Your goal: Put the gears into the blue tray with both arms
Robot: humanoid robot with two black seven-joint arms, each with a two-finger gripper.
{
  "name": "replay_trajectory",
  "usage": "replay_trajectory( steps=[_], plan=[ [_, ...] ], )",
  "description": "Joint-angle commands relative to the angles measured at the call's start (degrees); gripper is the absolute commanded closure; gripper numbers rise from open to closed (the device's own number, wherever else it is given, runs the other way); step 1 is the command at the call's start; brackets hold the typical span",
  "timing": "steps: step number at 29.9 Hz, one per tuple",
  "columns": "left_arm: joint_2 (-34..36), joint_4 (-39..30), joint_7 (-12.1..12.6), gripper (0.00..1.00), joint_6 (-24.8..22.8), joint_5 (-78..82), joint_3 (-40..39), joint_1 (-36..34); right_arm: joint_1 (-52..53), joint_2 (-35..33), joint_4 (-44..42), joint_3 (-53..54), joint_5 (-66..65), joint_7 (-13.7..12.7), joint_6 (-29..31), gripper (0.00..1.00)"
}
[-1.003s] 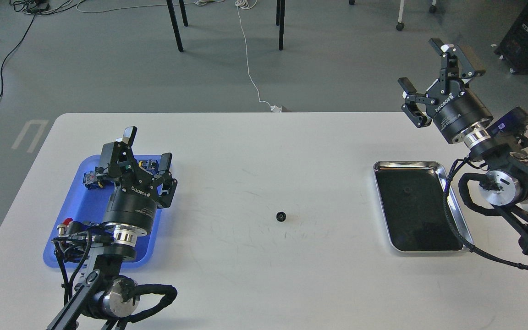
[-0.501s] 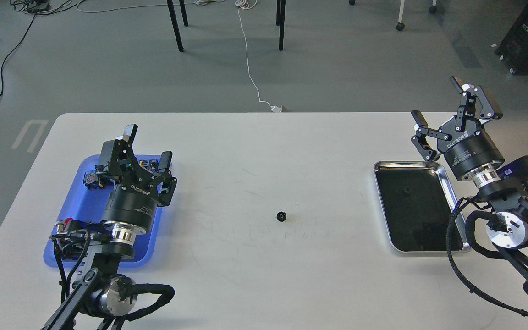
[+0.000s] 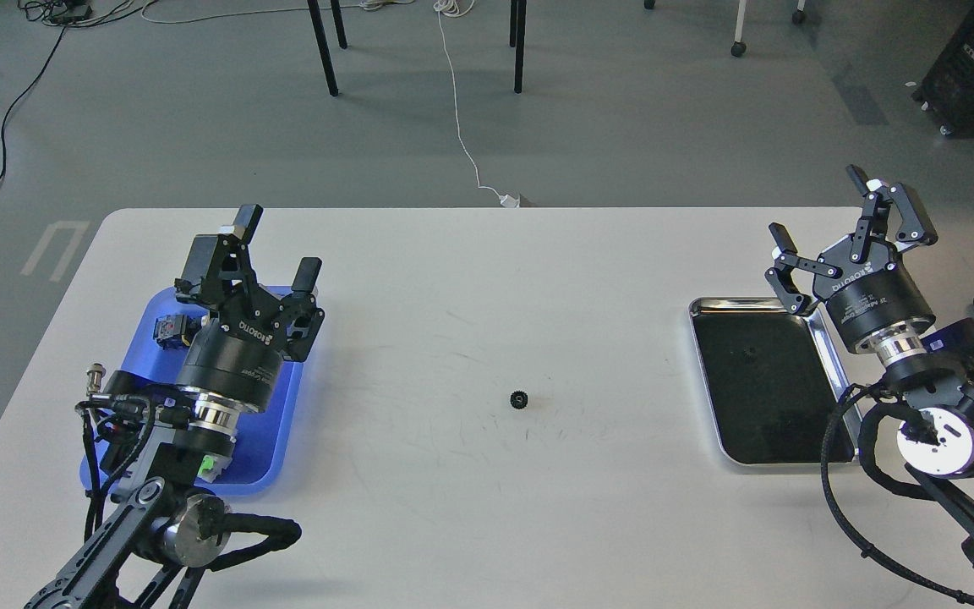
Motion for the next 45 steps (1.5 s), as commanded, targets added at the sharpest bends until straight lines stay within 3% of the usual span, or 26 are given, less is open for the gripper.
replay_trajectory(
  steps=[1, 4, 6, 10, 14, 19, 22, 26, 30, 38, 45],
  plan=[
    [5.3, 0.0, -3.1, 0.02, 0.0, 8.3, 5.2, -5.1, -0.7, 0.1, 0.1, 0.1, -0.1, 0.0, 0.0, 0.01],
    [7.2, 0.0, -4.8, 0.02, -0.1, 12.0, 7.4, -7.1, -0.8, 0.0, 0.0, 0.1, -0.1, 0.0, 0.1, 0.01],
    [12.1, 0.0, -6.3, 0.02, -1.2, 19.9, 11.7, -11.5, -1.2, -0.1, 0.0, 0.2, 0.0, 0.0, 0.1, 0.01],
    [16.7, 0.0, -6.3, 0.02, -5.6, 28.7, 16.0, -18.0, -2.2, 0.4, -0.2, 0.9, 0.1, 0.0, 0.2, 0.01],
    [18.5, 0.3, -6.3, 0.02, -7.0, 34.8, 19.1, -22.6, -2.5, 0.8, -0.9, 1.0, 0.3, 0.0, 0.3, 0.01],
    [21.1, 4.3, -6.3, 0.02, -8.3, 56.8, 33.6, -36.1, -4.1, 0.7, -0.8, 1.3, 2.0, 0.0, 0.2, 0.01],
    [20.4, 8.1, -6.3, 0.02, -8.7, 70.8, 40.4, -43.0, -4.4, 0.7, -0.7, 1.8, 2.0, 0.0, 0.1, 0.01],
    [17.8, 13.0, -6.3, 0.02, -8.6, 71.9, 43.8, -47.5, -4.4, 0.5, -0.7, 2.1, 2.0, 0.0, -0.2, 0.01],
    [14.2, 19.1, -6.3, 0.04, -8.6, 71.9, 52.6, -53.0, -4.4, 0.5, -0.6, 2.2, 2.0, 0.0, -1.0, 0.01],
    [6.0, 27.1, -6.3, 0.08, -8.3, 71.9, 59.2, -54.6, -4.3, 0.0, -0.4, 2.8, 2.0, 0.0, -2.1, 0.01],
    [0.5, 34.9, -6.3, 0.1, -7.6, 71.9, 59.8, -54.6, -4.4, -0.4, -0.4, 3.1, 2.0, 0.0, -2.4, 0.01]
  ],
)
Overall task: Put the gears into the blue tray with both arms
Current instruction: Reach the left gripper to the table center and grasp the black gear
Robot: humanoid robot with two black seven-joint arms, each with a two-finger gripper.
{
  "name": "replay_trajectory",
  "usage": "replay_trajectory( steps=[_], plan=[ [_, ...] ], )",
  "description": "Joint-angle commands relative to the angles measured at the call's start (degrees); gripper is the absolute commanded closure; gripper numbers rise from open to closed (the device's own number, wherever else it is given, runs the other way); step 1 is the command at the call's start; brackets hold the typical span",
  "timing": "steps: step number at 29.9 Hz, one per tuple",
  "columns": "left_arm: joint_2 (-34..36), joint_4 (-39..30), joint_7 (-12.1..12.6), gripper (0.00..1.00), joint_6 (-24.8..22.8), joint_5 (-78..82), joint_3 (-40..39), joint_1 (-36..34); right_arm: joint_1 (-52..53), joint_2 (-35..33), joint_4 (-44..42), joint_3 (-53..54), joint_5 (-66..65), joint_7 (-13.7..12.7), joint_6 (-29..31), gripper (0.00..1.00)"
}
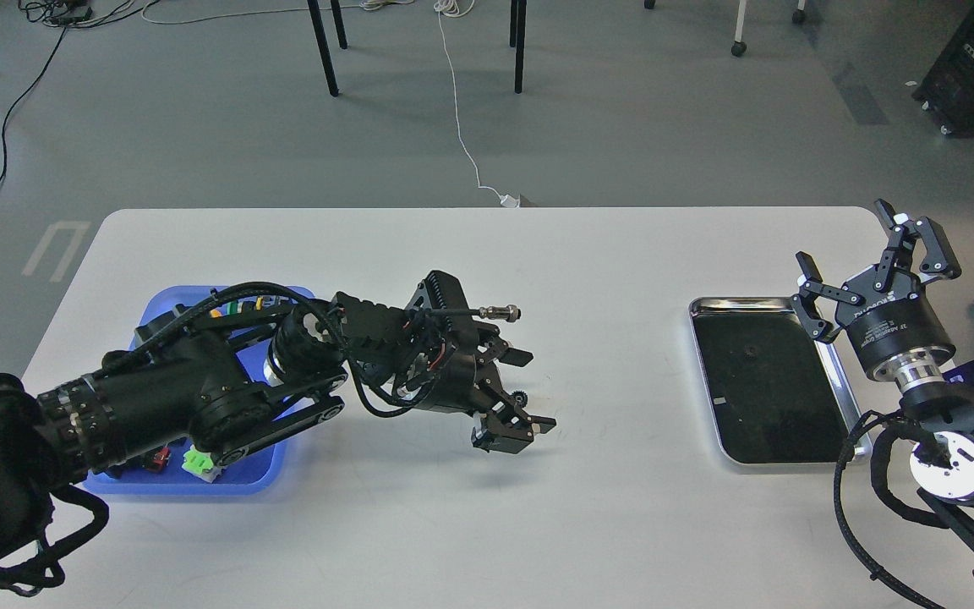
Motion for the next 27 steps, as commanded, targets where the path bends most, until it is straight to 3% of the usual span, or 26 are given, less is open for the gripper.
replay_trajectory(
  steps=[1, 8, 11, 21, 27],
  plan=[
    [-2.2, 3.9, 0.0, 0.12, 0.6, 0.0, 0.2, 0.0, -0.3, -0.1, 0.0, 0.1, 0.0, 0.0, 0.0, 0.01],
    [-3.1, 8.4, 0.0, 0.19, 1.4, 0.0, 0.3, 0.2, -0.5, 0.0, 0.1, 0.0, 0.0, 0.0, 0.0, 0.01],
    [-3.0, 8.7, 0.0, 0.28, 1.3, 0.0, 1.2, 0.4, -0.6, 0.0, 0.1, 0.1, 0.0, 0.0, 0.0, 0.01],
    [-4.0, 11.3, 0.0, 0.32, 1.5, 0.0, 1.9, 1.7, -0.8, 0.0, 0.1, 0.0, 0.0, 0.0, -0.1, 0.01],
    [-4.7, 12.7, 0.0, 0.44, 2.6, 0.0, 2.0, 2.4, -1.3, 0.0, 0.1, 0.0, 0.0, 0.0, -0.1, 0.01]
  ],
)
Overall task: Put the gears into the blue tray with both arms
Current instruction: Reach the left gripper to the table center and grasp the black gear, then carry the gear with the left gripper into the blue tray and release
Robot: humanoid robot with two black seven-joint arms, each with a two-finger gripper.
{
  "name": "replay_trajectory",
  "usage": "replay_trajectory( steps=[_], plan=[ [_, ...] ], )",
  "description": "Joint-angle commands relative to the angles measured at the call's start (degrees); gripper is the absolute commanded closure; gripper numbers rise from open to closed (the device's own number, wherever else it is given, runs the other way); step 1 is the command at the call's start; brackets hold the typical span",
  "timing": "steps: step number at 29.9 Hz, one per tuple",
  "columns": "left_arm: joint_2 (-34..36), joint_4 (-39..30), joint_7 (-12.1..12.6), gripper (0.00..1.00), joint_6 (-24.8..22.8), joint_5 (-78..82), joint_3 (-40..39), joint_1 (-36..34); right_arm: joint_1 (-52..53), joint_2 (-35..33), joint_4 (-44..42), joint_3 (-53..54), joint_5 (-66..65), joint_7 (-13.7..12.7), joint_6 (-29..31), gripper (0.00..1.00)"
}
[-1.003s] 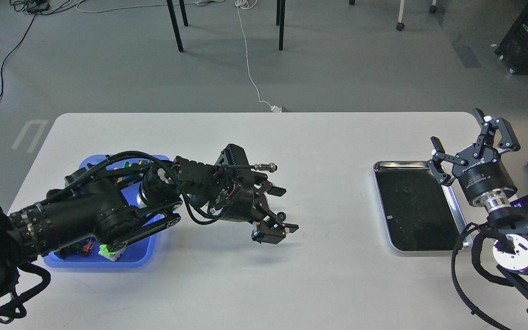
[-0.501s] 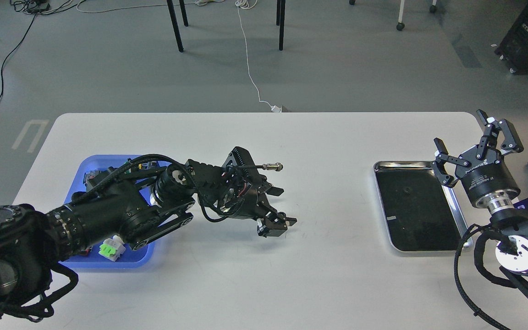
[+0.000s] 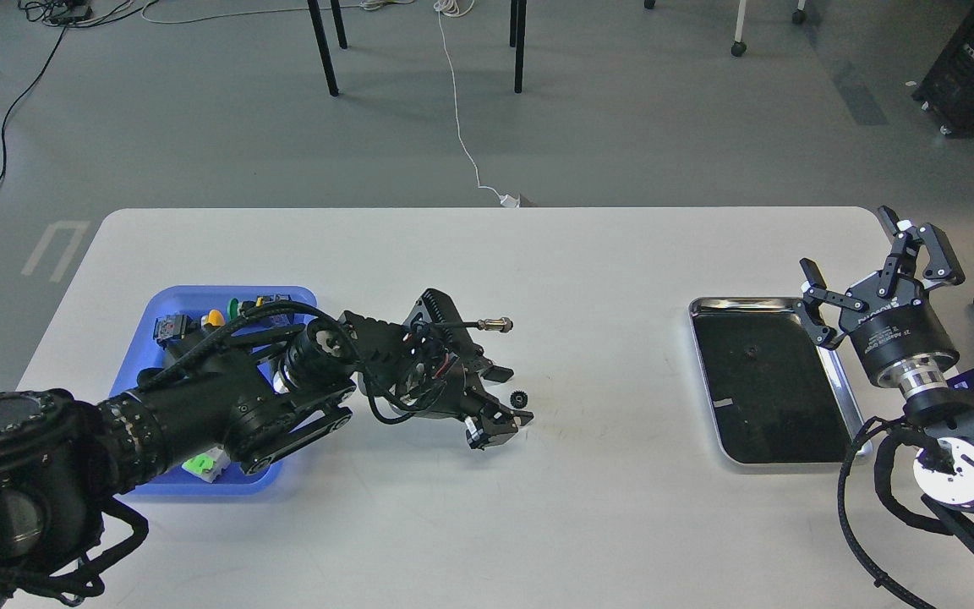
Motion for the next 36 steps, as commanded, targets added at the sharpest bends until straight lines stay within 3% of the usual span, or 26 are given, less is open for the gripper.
replay_trajectory(
  steps=[1, 5, 8, 9, 23, 36],
  plan=[
    [-0.2, 0.3, 0.0, 0.48, 0.2, 0.0, 0.0, 0.5, -0.5, 0.0, 0.0, 0.0, 0.0, 0.0, 0.0, 0.01],
    [0.2, 0.3, 0.0, 0.65, 0.2, 0.0, -0.1, 0.5, -0.5, 0.0, 0.0, 0.0, 0.0, 0.0, 0.0, 0.01],
    [0.6, 0.2, 0.0, 0.85, 0.4, 0.0, 0.0, 0.5, -0.5, 0.0, 0.0, 0.0, -0.1, 0.0, 0.0, 0.01],
    [0.6, 0.2, 0.0, 0.86, 0.5, 0.0, 0.0, 0.5, -0.5, 0.0, 0.0, 0.0, 0.0, 0.0, 0.0, 0.01],
    [2.2, -3.3, 0.0, 0.9, 1.4, 0.0, -0.2, -3.1, -0.5, 0.1, 0.2, -0.1, -0.1, 0.0, -1.7, 0.01],
    [32.8, -15.7, 0.0, 0.88, 1.0, 0.0, -0.2, -4.3, -0.6, 0.5, 0.8, -0.8, -0.4, 0.0, -2.1, 0.01]
  ],
)
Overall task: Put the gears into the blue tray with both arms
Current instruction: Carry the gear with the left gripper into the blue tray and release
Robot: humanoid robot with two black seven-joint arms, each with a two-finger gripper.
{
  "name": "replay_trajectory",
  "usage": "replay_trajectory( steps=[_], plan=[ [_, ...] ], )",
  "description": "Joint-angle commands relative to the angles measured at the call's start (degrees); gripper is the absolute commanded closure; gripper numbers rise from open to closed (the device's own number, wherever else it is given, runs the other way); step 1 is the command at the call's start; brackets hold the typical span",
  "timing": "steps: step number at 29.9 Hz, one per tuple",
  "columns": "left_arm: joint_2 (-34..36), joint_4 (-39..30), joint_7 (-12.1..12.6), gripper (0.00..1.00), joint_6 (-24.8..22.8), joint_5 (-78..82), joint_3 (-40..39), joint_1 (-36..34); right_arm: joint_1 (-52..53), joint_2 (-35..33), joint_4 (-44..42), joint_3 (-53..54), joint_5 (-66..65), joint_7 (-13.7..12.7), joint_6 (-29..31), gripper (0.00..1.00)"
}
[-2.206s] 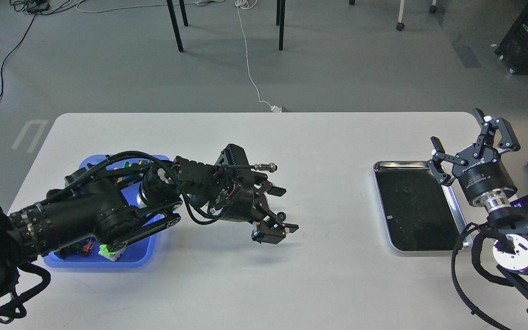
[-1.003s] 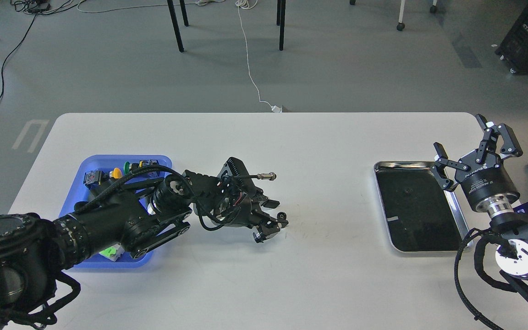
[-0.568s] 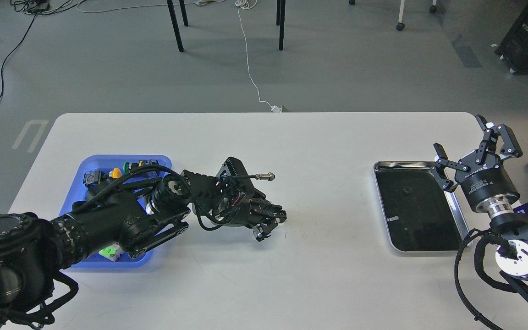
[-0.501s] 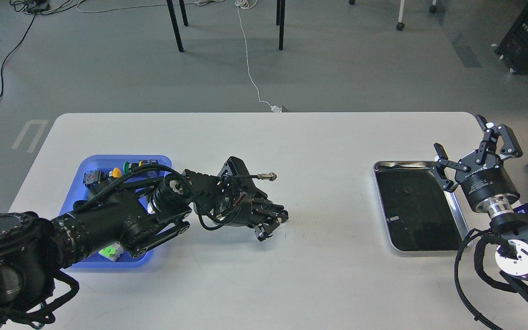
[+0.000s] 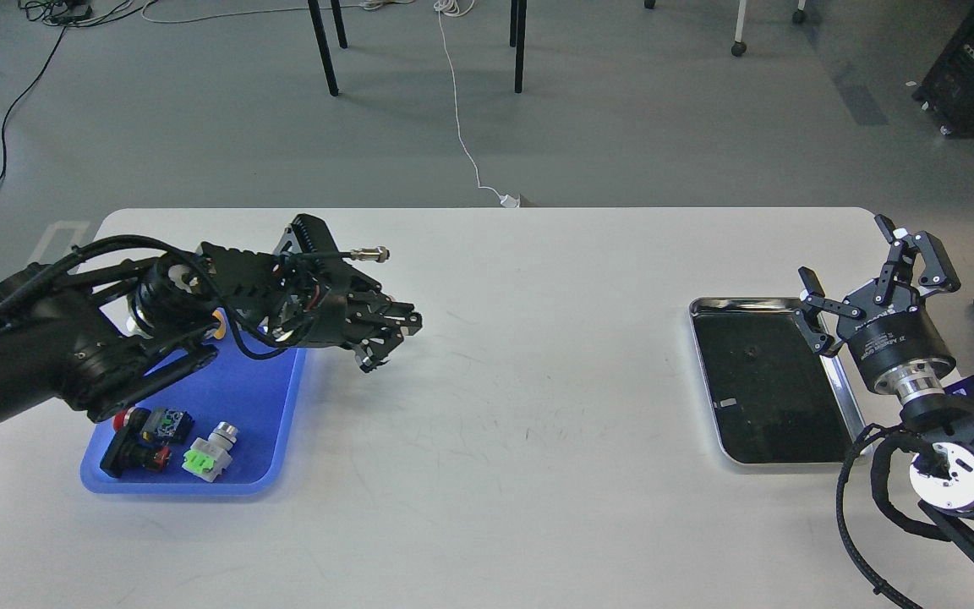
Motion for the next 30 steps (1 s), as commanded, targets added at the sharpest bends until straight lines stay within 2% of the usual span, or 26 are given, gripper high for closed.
replay_trajectory(
  steps=[1, 7, 12, 20, 28, 30],
  plan=[
    [8.9, -3.4, 0.0, 0.88, 0.0, 0.0, 0.1, 0.9, 0.0, 0.5, 0.0, -0.2, -0.2, 0.0, 0.0, 0.01],
    [17.6, -4.8, 0.0, 0.87, 0.3, 0.0, 0.1, 7.1, -0.1, 0.6, 0.0, -0.3, -0.3, 0.0, 0.0, 0.01],
    [17.8, -3.0, 0.0, 0.86, 0.9, 0.0, -0.1, 10.5, 0.0, 0.8, -0.1, -0.6, -0.4, 0.0, 0.0, 0.01],
    [17.8, 1.3, 0.0, 0.84, 3.1, 0.0, 0.3, 10.8, -0.1, 0.9, 0.0, -0.6, -0.6, 0.0, 0.0, 0.01],
    [17.9, 1.3, 0.0, 0.82, 3.3, 0.0, 0.2, 12.4, -0.1, 0.9, 0.3, -0.4, -0.6, 0.0, 0.0, 0.01],
    [17.9, 1.3, 0.0, 0.78, 3.3, 0.0, 0.2, 12.4, -0.2, 0.8, 0.3, -0.4, -0.6, 0.0, 0.0, 0.01]
  ],
)
